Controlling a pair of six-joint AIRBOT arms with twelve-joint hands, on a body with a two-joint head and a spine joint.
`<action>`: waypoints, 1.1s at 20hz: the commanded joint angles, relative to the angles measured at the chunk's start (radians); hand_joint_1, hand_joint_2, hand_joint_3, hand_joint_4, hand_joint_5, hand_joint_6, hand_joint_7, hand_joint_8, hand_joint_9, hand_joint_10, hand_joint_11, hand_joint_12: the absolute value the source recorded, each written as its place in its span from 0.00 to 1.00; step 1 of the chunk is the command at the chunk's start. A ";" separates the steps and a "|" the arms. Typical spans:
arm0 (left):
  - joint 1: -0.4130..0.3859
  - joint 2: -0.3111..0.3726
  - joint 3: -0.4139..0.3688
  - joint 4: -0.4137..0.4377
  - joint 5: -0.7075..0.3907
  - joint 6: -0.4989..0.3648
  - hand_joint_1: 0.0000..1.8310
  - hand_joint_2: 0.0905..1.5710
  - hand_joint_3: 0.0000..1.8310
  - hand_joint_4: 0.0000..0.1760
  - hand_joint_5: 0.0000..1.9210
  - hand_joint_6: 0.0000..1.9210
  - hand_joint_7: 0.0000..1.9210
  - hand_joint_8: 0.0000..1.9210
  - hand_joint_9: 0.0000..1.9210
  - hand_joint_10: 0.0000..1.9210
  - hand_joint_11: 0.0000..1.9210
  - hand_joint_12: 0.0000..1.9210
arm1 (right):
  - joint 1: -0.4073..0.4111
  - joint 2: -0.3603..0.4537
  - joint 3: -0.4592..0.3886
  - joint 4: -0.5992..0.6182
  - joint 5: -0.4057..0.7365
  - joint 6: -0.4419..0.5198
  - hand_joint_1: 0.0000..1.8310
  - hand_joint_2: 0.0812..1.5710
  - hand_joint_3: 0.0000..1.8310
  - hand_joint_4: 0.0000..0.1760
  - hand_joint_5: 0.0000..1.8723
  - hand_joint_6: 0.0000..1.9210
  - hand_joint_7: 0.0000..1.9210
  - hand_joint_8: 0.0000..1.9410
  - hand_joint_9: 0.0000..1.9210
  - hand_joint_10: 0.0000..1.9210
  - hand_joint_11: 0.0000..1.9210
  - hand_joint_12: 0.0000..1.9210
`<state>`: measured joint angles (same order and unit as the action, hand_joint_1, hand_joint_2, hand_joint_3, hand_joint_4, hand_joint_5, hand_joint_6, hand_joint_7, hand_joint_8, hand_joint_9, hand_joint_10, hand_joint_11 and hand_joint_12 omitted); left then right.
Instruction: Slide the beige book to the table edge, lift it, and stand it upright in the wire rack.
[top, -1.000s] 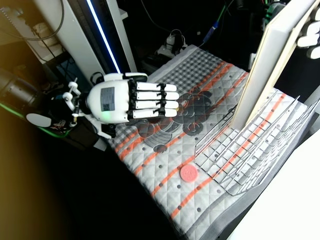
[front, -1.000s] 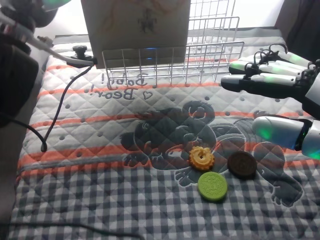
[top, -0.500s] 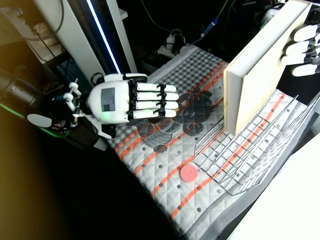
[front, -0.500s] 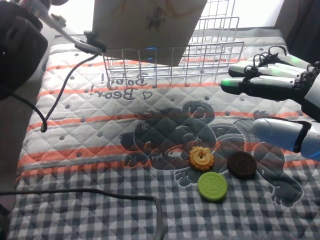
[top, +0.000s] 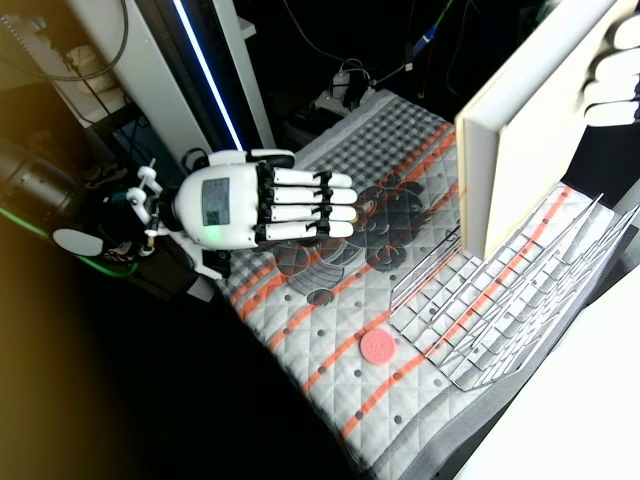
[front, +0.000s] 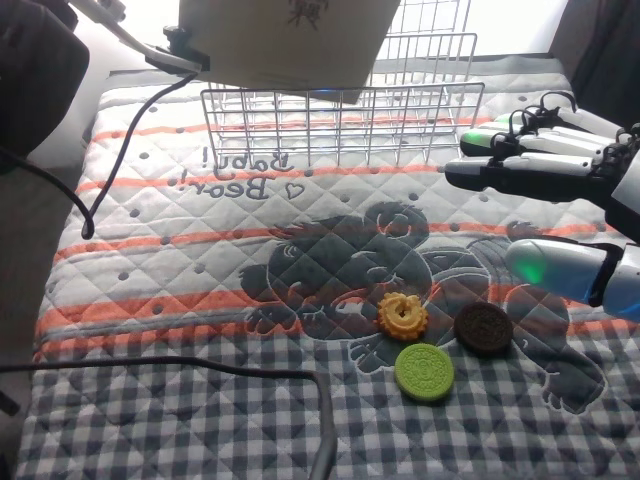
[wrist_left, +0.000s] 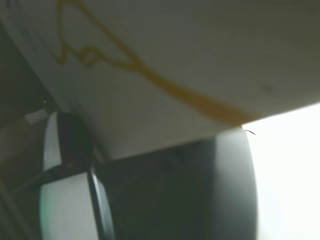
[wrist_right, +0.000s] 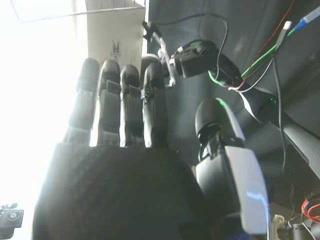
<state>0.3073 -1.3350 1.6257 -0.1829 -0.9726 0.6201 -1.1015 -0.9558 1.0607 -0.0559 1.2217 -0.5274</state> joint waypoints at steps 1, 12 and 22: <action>0.002 0.010 0.006 -0.024 -0.125 -0.015 0.76 0.64 0.00 0.00 0.59 0.37 0.65 0.23 0.54 0.53 0.38 0.57 | 0.008 -0.008 0.003 0.014 0.123 0.008 0.08 0.87 0.00 0.00 0.23 0.00 0.15 0.00 0.13 0.00 0.01 0.26; 0.118 -0.017 0.024 -0.131 -0.134 -0.048 0.58 0.58 0.00 0.35 0.30 0.01 0.30 0.04 0.37 0.00 0.14 0.53 | 0.008 -0.016 0.007 0.021 0.123 0.013 0.09 0.86 0.00 0.00 0.23 0.00 0.15 0.00 0.13 0.00 0.02 0.23; 0.156 0.003 0.017 -0.127 -0.098 -0.078 0.35 0.47 0.00 1.00 0.00 0.00 0.01 0.00 0.10 0.00 0.09 0.60 | 0.006 -0.016 0.001 0.025 0.123 0.018 0.07 0.87 0.00 0.00 0.23 0.00 0.15 0.00 0.12 0.00 0.00 0.27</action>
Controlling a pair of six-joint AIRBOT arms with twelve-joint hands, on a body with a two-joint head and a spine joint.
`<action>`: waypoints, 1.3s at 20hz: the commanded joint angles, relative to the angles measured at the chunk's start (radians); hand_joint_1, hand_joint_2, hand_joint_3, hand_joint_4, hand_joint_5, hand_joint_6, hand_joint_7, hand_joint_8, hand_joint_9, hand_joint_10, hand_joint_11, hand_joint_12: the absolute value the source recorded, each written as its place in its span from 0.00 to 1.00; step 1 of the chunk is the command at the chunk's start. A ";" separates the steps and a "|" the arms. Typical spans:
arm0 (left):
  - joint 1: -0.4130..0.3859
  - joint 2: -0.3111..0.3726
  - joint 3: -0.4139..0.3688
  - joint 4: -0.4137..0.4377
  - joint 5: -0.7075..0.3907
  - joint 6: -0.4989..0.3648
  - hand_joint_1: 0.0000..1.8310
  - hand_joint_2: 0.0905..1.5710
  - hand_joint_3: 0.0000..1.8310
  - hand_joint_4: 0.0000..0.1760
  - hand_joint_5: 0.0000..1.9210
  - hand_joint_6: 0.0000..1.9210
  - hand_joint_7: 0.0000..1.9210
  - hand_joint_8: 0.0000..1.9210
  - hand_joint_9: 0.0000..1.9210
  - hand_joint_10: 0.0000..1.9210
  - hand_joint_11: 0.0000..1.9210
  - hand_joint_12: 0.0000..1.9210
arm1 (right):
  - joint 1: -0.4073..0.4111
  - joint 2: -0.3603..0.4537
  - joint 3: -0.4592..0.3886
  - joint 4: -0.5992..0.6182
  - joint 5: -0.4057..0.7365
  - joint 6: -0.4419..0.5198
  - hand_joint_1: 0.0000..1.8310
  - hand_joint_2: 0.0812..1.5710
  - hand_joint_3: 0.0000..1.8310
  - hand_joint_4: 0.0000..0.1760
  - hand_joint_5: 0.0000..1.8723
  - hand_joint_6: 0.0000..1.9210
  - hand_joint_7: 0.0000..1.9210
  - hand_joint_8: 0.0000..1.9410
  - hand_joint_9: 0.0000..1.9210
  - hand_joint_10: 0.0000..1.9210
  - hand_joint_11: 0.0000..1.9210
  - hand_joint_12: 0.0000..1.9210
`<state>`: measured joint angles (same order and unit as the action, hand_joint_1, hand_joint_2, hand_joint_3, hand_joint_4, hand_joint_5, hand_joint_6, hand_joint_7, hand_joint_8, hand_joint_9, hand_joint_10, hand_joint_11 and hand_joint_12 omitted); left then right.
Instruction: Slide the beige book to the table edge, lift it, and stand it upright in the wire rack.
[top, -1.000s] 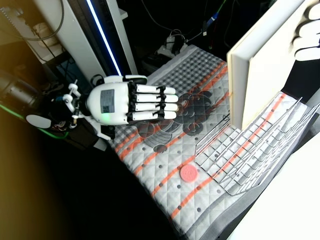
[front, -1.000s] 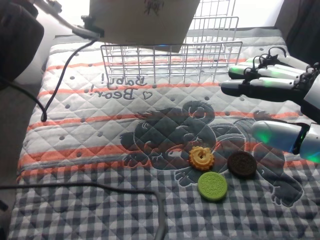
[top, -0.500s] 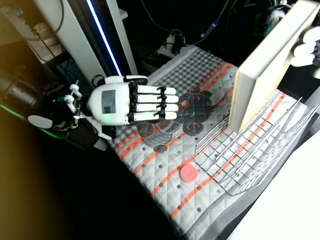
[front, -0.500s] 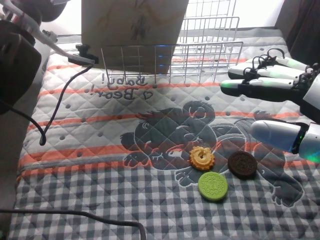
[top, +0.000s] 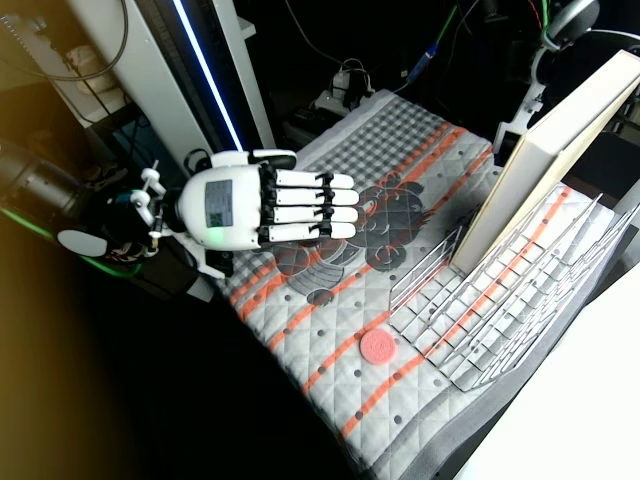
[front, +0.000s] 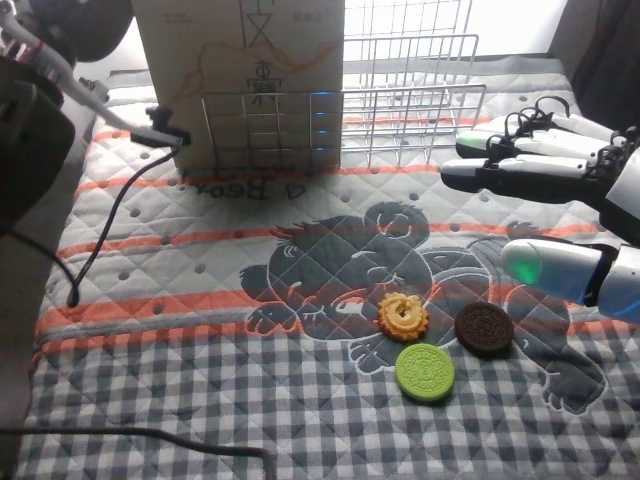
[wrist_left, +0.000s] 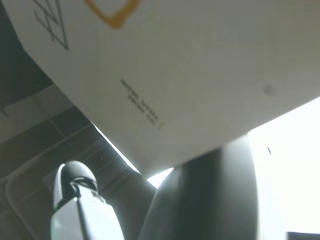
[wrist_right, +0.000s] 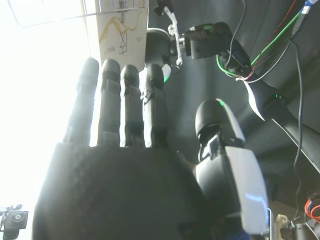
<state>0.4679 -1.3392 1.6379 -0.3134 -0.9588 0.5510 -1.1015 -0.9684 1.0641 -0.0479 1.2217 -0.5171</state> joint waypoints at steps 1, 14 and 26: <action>0.001 0.016 0.000 0.012 -0.108 -0.014 0.35 0.47 0.00 1.00 0.00 0.00 0.01 0.00 0.09 0.00 0.08 0.61 | 0.004 -0.002 -0.005 0.019 0.123 0.008 0.07 0.87 0.00 0.00 0.23 0.00 0.15 0.00 0.13 0.00 0.01 0.28; 0.090 0.241 -0.209 0.132 -0.143 0.049 0.28 0.51 0.00 1.00 0.00 0.00 0.00 0.00 0.00 0.00 0.00 0.00 | -0.004 0.129 -0.049 0.039 0.175 -0.028 0.03 0.87 0.00 0.25 0.15 0.00 0.09 0.00 0.06 0.00 0.02 0.09; 0.496 0.680 -0.641 0.105 -0.472 0.263 0.25 0.52 0.00 0.99 0.00 0.00 0.00 0.00 0.00 0.00 0.00 0.00 | -0.045 0.325 -0.130 0.148 0.340 -0.185 0.12 0.82 0.00 0.35 0.12 0.00 0.08 0.00 0.05 0.00 0.02 0.02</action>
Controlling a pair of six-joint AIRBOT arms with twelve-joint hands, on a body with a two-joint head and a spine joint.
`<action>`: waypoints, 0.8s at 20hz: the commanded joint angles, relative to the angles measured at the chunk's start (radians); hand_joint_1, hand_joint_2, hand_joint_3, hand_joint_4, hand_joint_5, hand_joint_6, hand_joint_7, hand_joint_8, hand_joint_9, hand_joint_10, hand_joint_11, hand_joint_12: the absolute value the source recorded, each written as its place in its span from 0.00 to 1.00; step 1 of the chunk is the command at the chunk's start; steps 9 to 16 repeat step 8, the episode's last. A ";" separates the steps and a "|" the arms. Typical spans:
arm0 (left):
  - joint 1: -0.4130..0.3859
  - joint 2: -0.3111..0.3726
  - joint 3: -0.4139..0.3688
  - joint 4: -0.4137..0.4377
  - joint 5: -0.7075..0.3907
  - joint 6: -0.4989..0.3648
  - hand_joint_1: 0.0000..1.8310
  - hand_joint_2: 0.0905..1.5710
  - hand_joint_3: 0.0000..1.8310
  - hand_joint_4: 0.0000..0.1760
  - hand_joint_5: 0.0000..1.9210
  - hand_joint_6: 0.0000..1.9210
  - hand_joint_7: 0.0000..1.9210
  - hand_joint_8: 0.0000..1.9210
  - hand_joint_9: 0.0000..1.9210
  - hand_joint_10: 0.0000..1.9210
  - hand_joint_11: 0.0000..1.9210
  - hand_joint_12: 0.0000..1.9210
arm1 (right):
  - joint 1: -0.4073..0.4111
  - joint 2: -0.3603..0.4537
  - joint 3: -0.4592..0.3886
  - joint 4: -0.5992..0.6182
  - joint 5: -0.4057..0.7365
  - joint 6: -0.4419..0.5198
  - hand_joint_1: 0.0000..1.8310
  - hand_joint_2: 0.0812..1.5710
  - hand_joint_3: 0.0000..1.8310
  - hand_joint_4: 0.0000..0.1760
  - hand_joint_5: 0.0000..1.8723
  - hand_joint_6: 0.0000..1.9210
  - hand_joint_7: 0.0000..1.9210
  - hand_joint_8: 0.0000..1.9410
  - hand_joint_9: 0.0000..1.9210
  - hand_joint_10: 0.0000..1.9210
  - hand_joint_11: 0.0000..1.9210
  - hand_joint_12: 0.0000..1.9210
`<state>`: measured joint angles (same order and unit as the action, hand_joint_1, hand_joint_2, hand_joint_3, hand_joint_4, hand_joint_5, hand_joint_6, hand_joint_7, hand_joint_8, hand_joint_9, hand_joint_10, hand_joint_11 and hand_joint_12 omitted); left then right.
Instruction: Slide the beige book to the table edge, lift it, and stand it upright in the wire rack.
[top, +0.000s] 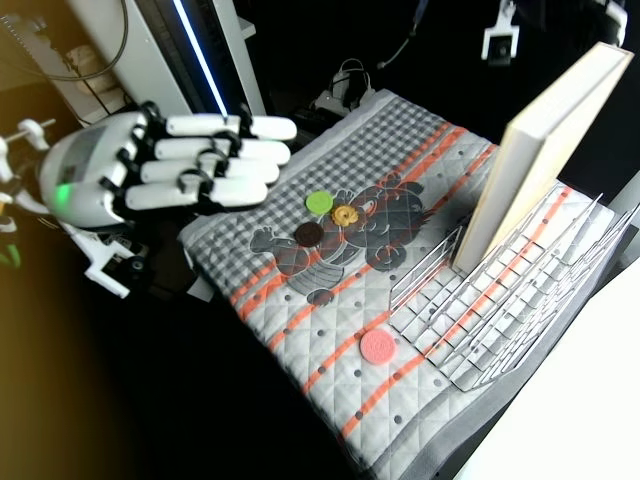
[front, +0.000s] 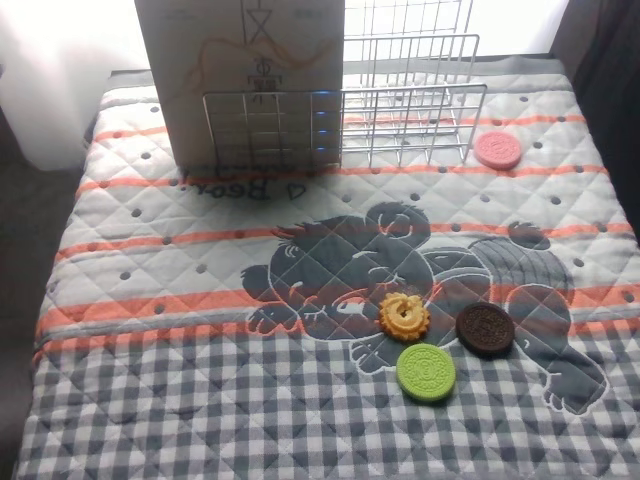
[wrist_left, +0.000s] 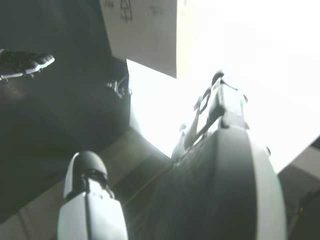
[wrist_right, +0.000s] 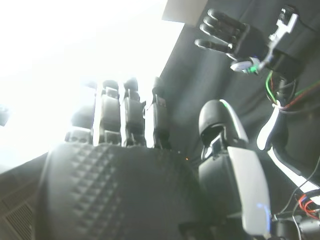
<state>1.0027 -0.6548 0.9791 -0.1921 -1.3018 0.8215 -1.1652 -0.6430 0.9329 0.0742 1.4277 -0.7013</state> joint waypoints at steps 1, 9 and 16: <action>0.024 0.013 -0.012 -0.043 -0.185 0.005 0.23 0.54 0.00 0.93 0.00 0.00 0.00 0.00 0.00 0.00 0.00 0.00 | -0.002 -0.001 -0.005 0.049 0.162 -0.009 0.15 0.81 0.00 0.37 0.12 0.00 0.08 0.00 0.05 0.00 0.02 0.02; 0.267 0.021 -0.084 -0.119 -0.431 -0.083 0.15 0.63 0.01 0.00 0.04 0.00 0.07 0.00 0.06 0.00 0.06 0.03 | -0.174 0.019 -0.044 0.215 0.335 -0.017 0.39 0.80 0.00 0.38 0.06 0.00 0.09 0.01 0.04 0.00 0.00 0.00; 0.267 0.021 -0.084 -0.119 -0.431 -0.083 0.15 0.63 0.01 0.00 0.04 0.00 0.07 0.00 0.06 0.00 0.06 0.03 | -0.174 0.019 -0.044 0.215 0.335 -0.017 0.39 0.80 0.00 0.38 0.06 0.00 0.09 0.01 0.04 0.00 0.00 0.00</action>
